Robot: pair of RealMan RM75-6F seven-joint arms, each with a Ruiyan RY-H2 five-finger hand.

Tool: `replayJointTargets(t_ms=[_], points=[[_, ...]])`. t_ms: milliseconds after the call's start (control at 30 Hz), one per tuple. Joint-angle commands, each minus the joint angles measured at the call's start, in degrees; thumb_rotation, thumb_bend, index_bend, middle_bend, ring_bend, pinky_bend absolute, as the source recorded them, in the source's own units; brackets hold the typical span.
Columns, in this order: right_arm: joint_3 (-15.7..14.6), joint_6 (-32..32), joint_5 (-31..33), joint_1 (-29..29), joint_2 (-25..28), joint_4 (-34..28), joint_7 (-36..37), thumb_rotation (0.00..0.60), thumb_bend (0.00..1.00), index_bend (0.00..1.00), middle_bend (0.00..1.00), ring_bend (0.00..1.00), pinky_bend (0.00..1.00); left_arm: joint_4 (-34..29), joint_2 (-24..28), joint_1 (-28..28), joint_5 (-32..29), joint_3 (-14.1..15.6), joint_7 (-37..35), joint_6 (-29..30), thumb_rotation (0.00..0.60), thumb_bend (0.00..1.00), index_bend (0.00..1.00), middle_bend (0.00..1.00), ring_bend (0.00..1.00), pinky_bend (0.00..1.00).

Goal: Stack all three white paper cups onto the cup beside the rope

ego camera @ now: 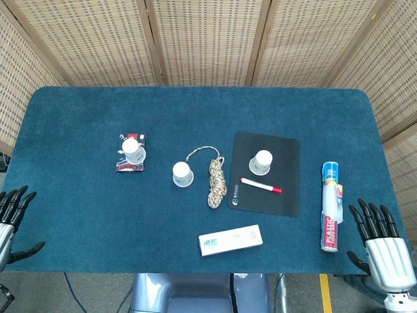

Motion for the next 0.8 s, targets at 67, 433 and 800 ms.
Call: replayJointTargets(t_ms=[67,433,800], points=[[0.0,-0.1,0.1,0.0,0.0,0.0,0.0,0.6,0.0,0.0,0.0,0.0,0.0,0.0,0.0,-0.2,-0.4,-0.1,-0.2,-0.5,0.6,0.0,0.0,0.0,0.0,0.0],[0.2,-1.4,1.2,0.5,0.1,-0.4,0.2,0.6,0.0,0.0,0.0,0.0,0.0,2.1,-1.5,-6.9,-6.0,-4.9,-0.8,-8.9,0.6,0.0,0.0,0.0,0.0,0.0],[2.1,-5.4,6.3,2.3,-1.2,0.0,-2.4,0.6,0.0,0.0,0.0,0.0,0.0,16.3,-11.2,-30.6,-12.3,-15.5,0.9,-33.6,0.6,0.05,0.03,0.0,0.04,0.1]])
